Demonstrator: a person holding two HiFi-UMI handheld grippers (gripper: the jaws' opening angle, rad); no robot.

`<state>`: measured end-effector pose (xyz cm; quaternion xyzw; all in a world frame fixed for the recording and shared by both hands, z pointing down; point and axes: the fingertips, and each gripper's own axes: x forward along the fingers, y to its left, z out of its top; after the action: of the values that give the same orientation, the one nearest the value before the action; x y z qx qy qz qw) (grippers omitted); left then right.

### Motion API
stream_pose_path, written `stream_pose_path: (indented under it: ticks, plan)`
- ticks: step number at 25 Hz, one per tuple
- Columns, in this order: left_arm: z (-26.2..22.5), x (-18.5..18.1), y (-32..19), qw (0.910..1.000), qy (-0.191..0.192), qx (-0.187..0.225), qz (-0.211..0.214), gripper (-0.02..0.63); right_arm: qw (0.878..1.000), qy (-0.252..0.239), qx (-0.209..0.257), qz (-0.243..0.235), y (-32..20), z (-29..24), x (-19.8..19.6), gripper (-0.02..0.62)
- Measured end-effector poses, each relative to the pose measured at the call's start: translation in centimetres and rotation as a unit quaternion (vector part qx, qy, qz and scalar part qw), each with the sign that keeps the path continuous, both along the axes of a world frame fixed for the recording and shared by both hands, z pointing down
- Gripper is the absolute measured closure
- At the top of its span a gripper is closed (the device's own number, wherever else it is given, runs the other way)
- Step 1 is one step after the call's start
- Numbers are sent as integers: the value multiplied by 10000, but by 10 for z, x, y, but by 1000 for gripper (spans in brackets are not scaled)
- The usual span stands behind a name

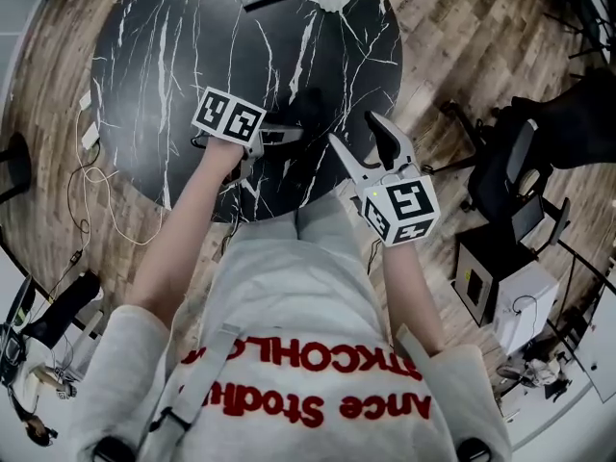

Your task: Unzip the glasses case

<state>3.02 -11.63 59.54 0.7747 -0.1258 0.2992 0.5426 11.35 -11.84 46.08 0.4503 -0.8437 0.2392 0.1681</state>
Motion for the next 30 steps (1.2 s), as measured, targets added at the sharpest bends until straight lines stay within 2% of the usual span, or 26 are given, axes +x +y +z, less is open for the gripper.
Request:
stream_pose_path:
  ticks: [3,6,10,13,16,19,22,27,30]
  plan:
    - [0,-8,2,9988,16,-110,-487,320,9996,-58,-251,-150,4,17,-12,305]
    - [0,-13,4,9936,165,-313,-1072,321,9976,-55,-524,-445,13,35,-30,305]
    - [0,-19,2,9850,251,-372,-1665,321,9913,256,-713,-1075,35,57,-60,307]
    - [0,-19,0,9788,261,-367,-1999,321,9862,496,-853,-1330,53,70,-76,307]
    - [0,-16,-4,9696,366,-433,-2382,321,9817,620,-1218,-1322,71,86,-80,330]
    - [1,-12,-7,9594,531,-588,-2706,321,9782,702,-1514,-1236,85,103,-81,405]
    - [1,-8,-9,9508,708,-807,-2907,321,9749,833,-1719,-1141,93,119,-80,410]
    - [1,-6,-10,9503,705,-829,-2915,322,9764,688,-1952,-621,91,127,-72,436]
    - [1,-5,-11,9498,707,-823,-2936,322,9740,726,-2071,-559,96,133,-68,436]
